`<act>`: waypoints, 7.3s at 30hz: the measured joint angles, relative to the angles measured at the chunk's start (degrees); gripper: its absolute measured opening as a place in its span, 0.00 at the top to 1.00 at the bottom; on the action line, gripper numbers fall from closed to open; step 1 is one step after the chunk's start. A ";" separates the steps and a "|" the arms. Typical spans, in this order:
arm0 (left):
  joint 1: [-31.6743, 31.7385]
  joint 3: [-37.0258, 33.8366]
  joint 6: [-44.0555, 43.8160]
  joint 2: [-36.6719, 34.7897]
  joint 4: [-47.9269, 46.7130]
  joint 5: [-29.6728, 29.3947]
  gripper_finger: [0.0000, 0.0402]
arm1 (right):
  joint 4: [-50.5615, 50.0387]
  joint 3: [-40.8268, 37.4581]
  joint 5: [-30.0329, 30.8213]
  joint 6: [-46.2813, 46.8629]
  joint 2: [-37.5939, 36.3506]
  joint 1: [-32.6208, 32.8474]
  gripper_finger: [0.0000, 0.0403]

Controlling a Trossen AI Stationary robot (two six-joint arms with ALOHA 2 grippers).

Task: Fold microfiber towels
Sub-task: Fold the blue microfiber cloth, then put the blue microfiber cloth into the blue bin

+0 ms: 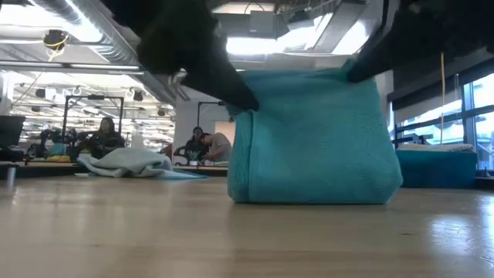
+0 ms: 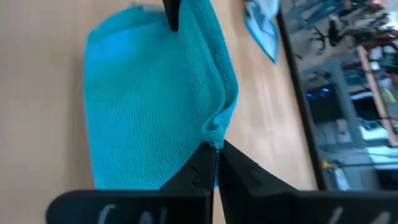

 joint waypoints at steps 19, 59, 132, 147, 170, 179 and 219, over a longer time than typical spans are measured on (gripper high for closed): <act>10.43 0.04 6.18 0.04 -1.54 10.73 1.00 | 7.76 -12.33 2.66 -4.88 0.00 -7.38 0.97; 16.87 -0.11 3.99 4.26 -4.58 10.23 0.73 | 17.01 -18.69 0.57 -13.07 0.02 -16.79 0.71; 7.59 -0.02 19.32 14.36 14.14 1.82 0.50 | 40.57 -26.25 -12.04 -26.85 0.11 -12.01 0.39; 11.57 0.09 11.79 14.12 10.49 10.69 0.51 | 42.55 -26.93 -17.32 -26.80 -0.14 -15.23 0.50; 11.46 0.04 10.15 14.21 9.58 12.33 0.99 | 44.44 -27.50 -22.50 -28.31 -0.38 -15.89 0.96; 9.92 -0.20 11.84 9.05 6.18 10.41 1.00 | 40.59 -26.08 -22.80 -28.33 -6.04 -15.70 0.98; 10.33 -0.04 9.74 0.00 -1.33 9.51 1.00 | 46.85 -25.97 -10.73 -17.91 -5.35 -14.43 0.61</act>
